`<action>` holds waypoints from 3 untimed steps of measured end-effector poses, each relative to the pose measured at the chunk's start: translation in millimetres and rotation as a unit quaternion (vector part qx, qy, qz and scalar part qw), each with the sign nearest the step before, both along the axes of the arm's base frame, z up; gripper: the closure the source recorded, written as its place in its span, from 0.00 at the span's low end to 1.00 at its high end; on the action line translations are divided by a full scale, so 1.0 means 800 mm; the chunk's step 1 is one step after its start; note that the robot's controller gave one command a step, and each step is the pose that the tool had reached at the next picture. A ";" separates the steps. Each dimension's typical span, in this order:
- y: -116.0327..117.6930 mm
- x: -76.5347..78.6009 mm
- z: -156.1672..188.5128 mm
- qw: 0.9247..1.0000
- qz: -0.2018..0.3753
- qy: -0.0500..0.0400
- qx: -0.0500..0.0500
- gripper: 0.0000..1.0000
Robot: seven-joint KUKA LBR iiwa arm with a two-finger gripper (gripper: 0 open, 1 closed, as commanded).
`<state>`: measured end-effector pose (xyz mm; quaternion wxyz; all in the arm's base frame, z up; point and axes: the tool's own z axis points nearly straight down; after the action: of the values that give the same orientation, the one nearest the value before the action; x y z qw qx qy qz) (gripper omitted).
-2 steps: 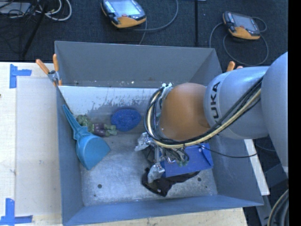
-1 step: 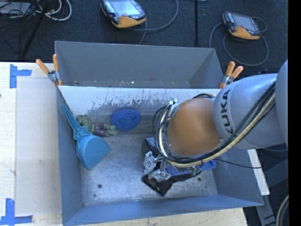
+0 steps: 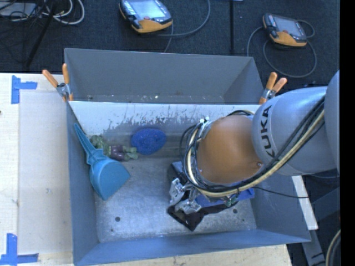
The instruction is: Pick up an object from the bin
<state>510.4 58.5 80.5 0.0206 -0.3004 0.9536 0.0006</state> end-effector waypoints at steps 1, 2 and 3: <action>0.000 -0.001 0.001 1.000 0.000 0.005 -0.002 1.00; -0.001 -0.004 0.004 1.000 0.000 0.015 -0.005 1.00; -0.001 -0.007 0.014 1.000 0.000 0.021 -0.006 1.00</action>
Offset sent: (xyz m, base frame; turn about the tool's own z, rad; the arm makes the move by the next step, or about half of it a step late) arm 0.0000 0.0001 0.0186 0.0002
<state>505.1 57.8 91.9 -0.0010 -0.3005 0.9538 0.0011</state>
